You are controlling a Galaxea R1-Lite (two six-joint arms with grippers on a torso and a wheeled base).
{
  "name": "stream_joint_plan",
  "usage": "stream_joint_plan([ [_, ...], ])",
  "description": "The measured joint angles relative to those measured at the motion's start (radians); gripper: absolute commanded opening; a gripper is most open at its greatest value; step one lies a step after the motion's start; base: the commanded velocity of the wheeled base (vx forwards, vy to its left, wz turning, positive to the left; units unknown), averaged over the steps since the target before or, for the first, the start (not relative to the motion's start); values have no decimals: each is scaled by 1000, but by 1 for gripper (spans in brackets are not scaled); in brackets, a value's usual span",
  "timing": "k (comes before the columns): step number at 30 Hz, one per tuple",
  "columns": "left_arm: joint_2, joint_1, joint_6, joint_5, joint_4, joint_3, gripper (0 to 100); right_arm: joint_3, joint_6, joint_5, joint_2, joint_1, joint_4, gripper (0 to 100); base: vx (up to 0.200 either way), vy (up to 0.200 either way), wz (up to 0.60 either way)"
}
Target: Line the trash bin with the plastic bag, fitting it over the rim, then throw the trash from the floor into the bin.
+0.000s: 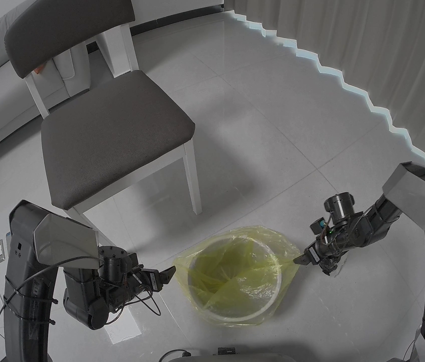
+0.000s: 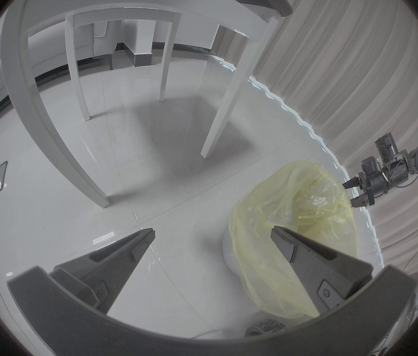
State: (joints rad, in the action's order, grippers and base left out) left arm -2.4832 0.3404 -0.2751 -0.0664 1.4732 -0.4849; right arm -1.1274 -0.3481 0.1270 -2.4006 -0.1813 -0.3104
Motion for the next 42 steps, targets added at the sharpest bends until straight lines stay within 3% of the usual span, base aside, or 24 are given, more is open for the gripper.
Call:
stream_joint_plan([
  [10, 7, 11, 0, -1, 27, 14, 100, -7, -102, -32, 19, 181, 17, 100, 0, 0, 0],
  [17, 7, 12, 1, 0, 36, 24, 100, 0, -106, 11, 10, 209, 19, 100, 0, 0, 0],
  [26, 4, 17, 2, 1, 35, 17, 100, 31, -66, 31, 26, 111, 14, 100, 0, 0, 0],
  [42, -19, 59, 7, 1, 21, -43, 100, 61, 53, 21, 44, -159, 9, 100, 0, 0, 0],
])
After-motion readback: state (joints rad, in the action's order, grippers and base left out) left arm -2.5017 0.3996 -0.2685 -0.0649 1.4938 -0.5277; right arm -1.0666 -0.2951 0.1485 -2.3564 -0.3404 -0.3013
